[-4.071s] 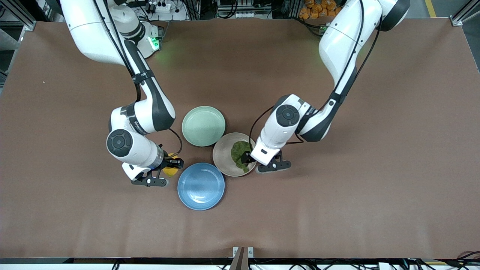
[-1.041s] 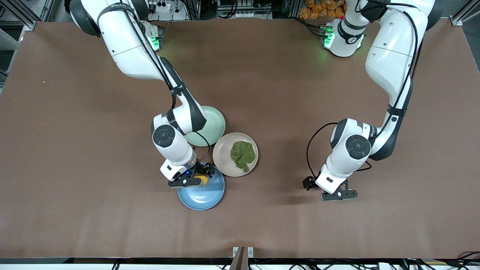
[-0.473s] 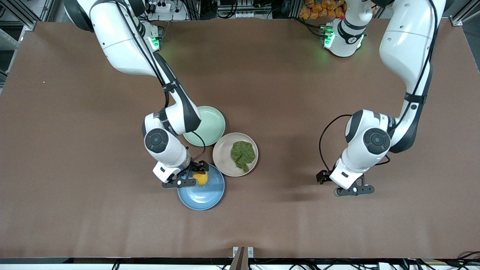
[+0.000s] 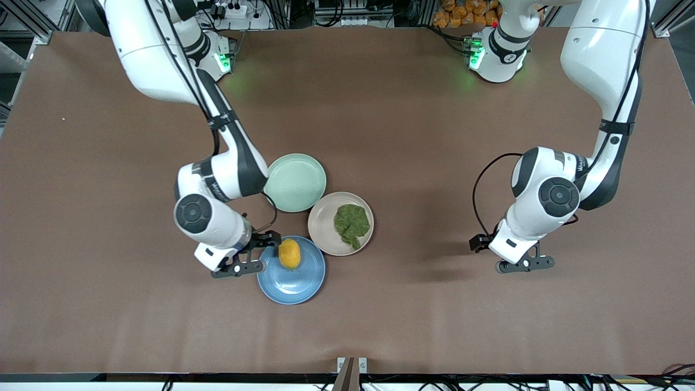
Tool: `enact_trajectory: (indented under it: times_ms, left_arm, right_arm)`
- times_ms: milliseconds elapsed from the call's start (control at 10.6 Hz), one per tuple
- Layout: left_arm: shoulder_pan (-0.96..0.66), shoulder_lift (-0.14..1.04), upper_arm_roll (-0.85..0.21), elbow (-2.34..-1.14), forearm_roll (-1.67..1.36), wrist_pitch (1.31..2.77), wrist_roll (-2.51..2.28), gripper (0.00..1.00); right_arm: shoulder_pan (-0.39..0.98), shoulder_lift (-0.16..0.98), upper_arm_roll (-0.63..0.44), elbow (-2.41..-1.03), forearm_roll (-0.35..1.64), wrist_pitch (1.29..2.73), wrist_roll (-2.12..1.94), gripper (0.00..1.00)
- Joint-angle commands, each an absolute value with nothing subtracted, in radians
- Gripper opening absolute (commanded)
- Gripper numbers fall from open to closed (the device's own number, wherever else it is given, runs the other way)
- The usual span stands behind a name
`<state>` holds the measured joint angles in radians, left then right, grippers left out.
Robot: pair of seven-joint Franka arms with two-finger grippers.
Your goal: Place lemon and lettuce in plates
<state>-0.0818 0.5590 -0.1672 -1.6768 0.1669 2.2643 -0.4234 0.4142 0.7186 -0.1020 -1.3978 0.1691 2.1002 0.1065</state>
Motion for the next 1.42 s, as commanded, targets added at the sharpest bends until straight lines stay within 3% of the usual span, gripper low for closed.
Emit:
enact_trajectory:
  times_ms: [0,379,852,1325]
  left_arm:
    - [-0.071,0.506,-0.184,-1.709,0.170,2.168,-0.422,1.00]
    - [-0.063,0.483,-0.196,-1.718,0.104,2.033,-0.422,1.00]
    - [-0.021,0.358,-0.190,-1.854,0.051,2.031,-0.287,1.00]
    - [-0.037,0.235,-0.179,-1.911,0.029,2.031,-0.273,1.00]
  right_arm:
    - [0.368,0.658,-0.090,-1.410,0.170,2.007,0.071,1.00]
    - [0.318,0.618,-0.092,-1.414,0.160,1.913,-0.004,1.00]
    - [0.227,0.543,-0.092,-1.414,0.156,1.761,-0.144,1.00]
    - [0.183,0.486,-0.094,-1.414,0.155,1.671,-0.147,1.00]
